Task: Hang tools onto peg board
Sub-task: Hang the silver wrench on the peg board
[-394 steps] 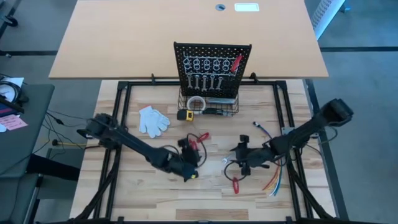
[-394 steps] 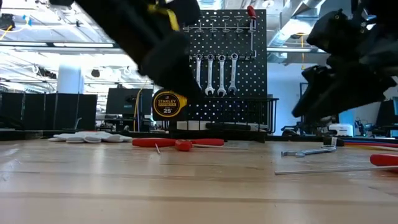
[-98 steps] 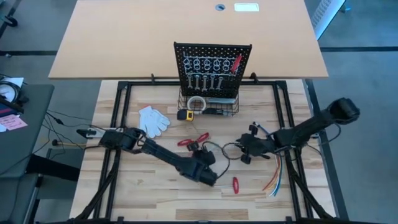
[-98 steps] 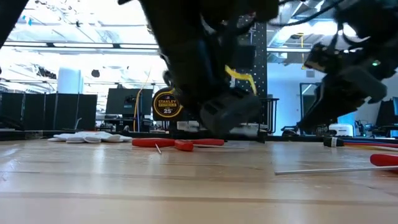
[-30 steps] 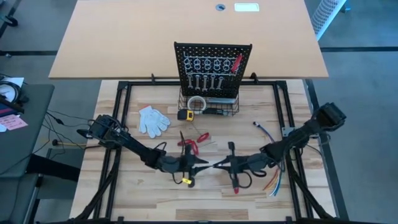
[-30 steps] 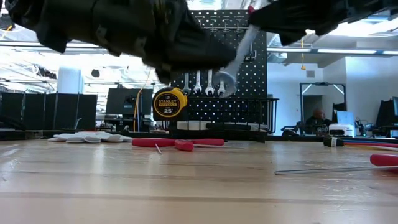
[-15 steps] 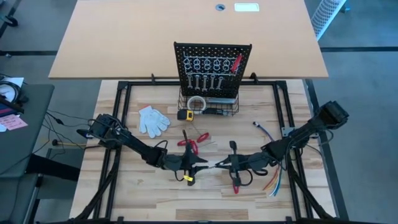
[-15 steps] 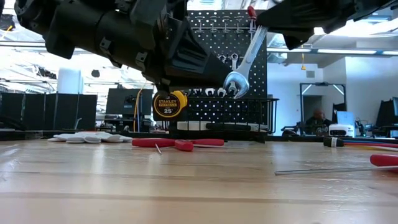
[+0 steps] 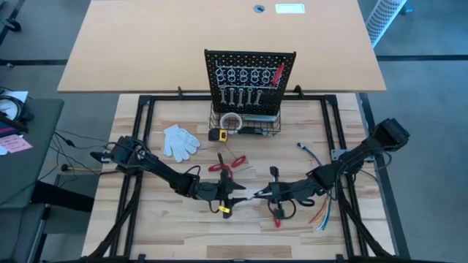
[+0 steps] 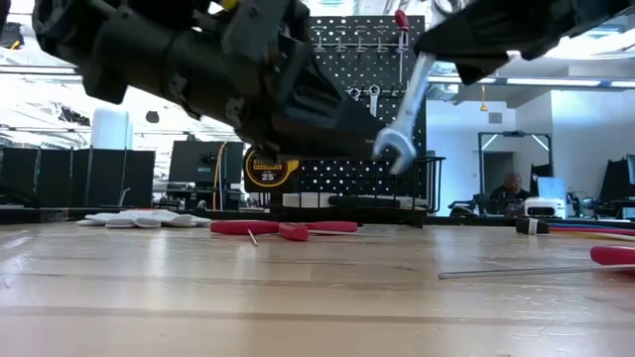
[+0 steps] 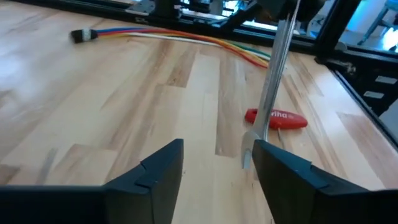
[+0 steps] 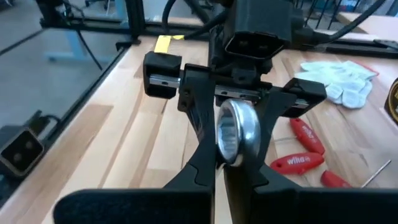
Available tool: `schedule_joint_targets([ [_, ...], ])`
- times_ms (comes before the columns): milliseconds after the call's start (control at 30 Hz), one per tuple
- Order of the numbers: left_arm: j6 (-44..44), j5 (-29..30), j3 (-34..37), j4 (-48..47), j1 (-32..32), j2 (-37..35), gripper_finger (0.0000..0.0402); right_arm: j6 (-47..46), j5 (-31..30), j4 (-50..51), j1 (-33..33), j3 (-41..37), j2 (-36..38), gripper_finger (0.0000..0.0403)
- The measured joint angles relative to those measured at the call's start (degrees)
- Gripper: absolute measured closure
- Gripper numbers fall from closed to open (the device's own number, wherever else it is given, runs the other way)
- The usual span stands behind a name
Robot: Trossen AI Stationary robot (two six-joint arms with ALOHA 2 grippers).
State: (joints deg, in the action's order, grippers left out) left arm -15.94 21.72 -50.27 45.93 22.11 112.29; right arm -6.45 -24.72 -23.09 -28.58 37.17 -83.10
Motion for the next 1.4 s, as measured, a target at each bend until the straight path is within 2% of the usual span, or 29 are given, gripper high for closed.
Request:
schedule_joint_targets([
  [100,2.03,-0.46,-2.9,-0.52,-0.01,3.09,0.02,-2.81,0.56,7.92,-0.1,1.03,1.39,0.0384],
  [200,3.44,-2.55,-5.68,-2.52,0.37,5.16,0.0201,-3.88,-2.47,14.97,-0.21,2.26,2.31,0.0384],
  [367,4.42,-1.79,-9.79,-9.19,0.06,5.09,0.0204,-3.87,-2.04,14.14,-0.92,3.18,2.39,0.0384],
  [600,6.29,-0.4,-11.9,-9.92,0.17,5.02,0.021,-6.96,-4.46,11.78,-1.31,3.17,2.37,0.0384],
  [733,5.58,0.32,-11.92,-11.0,0.17,5.09,0.0231,-7.05,-4.76,10.67,-1.23,3.17,2.39,0.0384],
  [833,4.74,3.7,-11.92,-12.67,0.25,5.06,0.0251,-6.75,-4.85,10.76,-1.33,3.17,2.35,0.0384],
  [1033,2.01,5.49,-11.83,-23.22,0.71,4.04,0.0272,-6.76,-3.44,12.89,-2.14,3.17,2.35,0.0383],
  [1167,-0.23,5.37,-11.83,-21.03,0.47,4.0,0.0258,-6.7,0.66,12.97,-2.12,3.17,2.35,0.0383],
  [1333,2.04,-0.71,-11.83,-15.11,-0.26,4.0,0.0212,-6.59,0.82,11.59,-2.08,3.17,2.35,0.0383],
  [1400,2.05,0.22,-11.85,-13.23,-0.06,4.0,0.0201,-6.44,0.84,10.89,-2.1,3.16,2.34,0.0383],
])
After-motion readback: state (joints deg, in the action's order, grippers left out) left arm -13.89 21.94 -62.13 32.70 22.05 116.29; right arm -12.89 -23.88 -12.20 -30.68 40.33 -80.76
